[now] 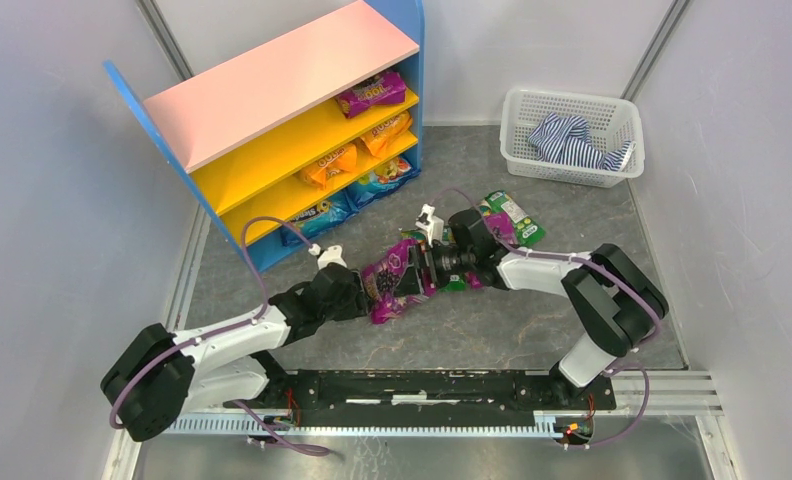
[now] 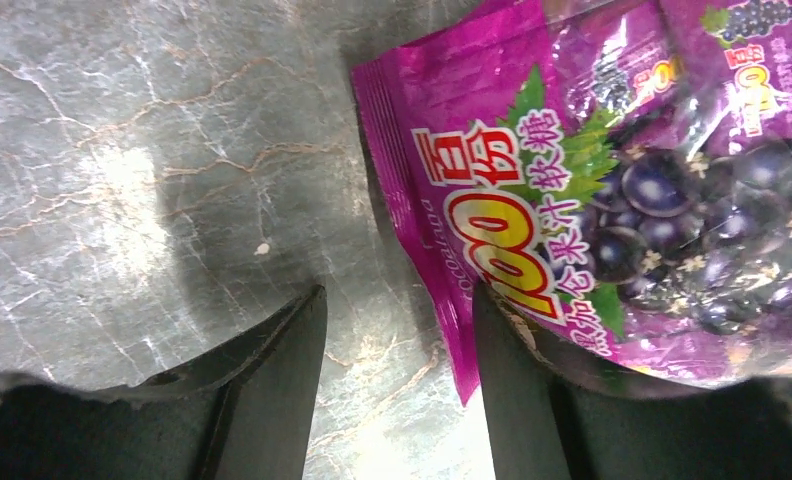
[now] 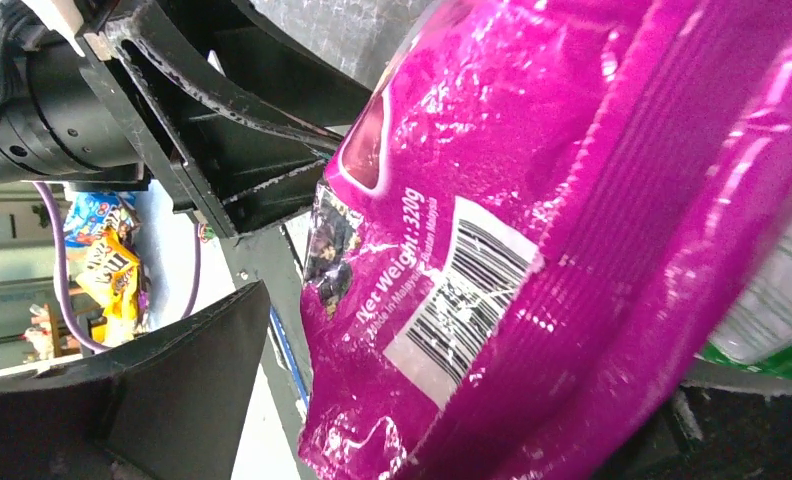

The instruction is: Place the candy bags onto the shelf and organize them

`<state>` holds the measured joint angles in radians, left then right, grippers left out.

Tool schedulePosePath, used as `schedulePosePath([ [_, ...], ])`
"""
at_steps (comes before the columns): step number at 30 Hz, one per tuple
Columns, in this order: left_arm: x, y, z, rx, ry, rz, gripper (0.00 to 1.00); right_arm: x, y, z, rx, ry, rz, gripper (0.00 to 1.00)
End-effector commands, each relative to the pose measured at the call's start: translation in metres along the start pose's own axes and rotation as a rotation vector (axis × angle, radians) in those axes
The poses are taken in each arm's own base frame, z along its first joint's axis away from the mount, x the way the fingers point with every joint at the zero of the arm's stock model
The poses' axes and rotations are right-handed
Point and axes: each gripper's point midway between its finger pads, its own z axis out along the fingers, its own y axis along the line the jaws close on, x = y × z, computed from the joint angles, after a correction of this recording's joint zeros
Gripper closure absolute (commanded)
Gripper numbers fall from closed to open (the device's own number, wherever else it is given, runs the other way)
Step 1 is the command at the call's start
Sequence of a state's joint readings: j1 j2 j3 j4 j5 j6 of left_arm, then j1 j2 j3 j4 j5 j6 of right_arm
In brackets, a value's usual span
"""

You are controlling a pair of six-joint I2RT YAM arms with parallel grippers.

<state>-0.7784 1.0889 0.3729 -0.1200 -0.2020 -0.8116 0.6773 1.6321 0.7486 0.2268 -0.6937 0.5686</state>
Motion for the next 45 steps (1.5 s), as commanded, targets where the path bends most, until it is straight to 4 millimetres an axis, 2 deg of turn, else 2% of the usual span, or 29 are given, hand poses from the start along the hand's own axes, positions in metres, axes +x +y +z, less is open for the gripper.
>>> schedulePosePath([
  [1, -0.014, 0.014, 0.003, -0.081, -0.063, 0.023, 0.37, -0.028, -0.003, -0.016, -0.057, -0.055, -0.033, 0.02],
  [3, -0.014, 0.016, 0.003, -0.089, -0.06, 0.027, 0.37, -0.037, -0.003, -0.013, -0.056, -0.044, -0.073, 0.02],
  [6, -0.014, 0.016, 0.006, -0.093, -0.058, 0.027, 0.37, -0.028, 0.0, 0.001, -0.093, 0.028, -0.048, 0.02],
  [10, -0.015, 0.017, 0.007, -0.098, -0.062, 0.024, 0.37, -0.016, 0.001, 0.01, -0.087, 0.052, -0.01, 0.02],
  [14, -0.019, 0.012, 0.005, -0.088, -0.064, 0.032, 0.37, -0.012, 0.006, 0.018, -0.085, -0.002, 0.061, 0.15],
  [17, -0.03, 0.008, 0.0, -0.103, -0.08, 0.039, 0.3, -0.005, 0.005, 0.024, -0.057, -0.033, 0.164, 0.41],
  [19, -0.039, 0.008, -0.008, -0.125, -0.093, 0.04, 0.25, -0.007, 0.008, 0.022, -0.072, -0.088, 0.215, 0.45],
  [22, -0.05, -0.001, -0.029, -0.089, -0.102, 0.023, 0.18, -0.011, 0.011, 0.016, -0.079, -0.159, 0.256, 0.55],
  [24, -0.065, -0.016, -0.053, -0.016, -0.138, 0.002, 0.14, -0.014, 0.012, 0.014, -0.069, -0.187, 0.266, 0.62],
  [28, -0.099, -0.031, -0.105, 0.06, -0.244, -0.007, 0.06, -0.026, 0.019, 0.006, -0.071, -0.264, 0.284, 0.67],
  [31, -0.121, -0.032, -0.147, 0.088, -0.331, 0.007, 0.01, -0.035, 0.027, 0.002, -0.076, -0.307, 0.286, 0.7],
  [35, -0.139, -0.023, -0.192, 0.093, -0.43, 0.018, 0.0, -0.047, 0.04, -0.005, -0.091, -0.357, 0.278, 0.72],
  [41, -0.144, -0.002, -0.224, 0.06, -0.494, 0.023, 0.0, -0.068, 0.069, -0.021, -0.174, -0.449, 0.28, 0.74],
  [45, -0.14, 0.002, -0.241, 0.118, -0.53, -0.016, 0.0, -0.101, 0.1, -0.03, -0.231, -0.524, 0.244, 0.75],
])
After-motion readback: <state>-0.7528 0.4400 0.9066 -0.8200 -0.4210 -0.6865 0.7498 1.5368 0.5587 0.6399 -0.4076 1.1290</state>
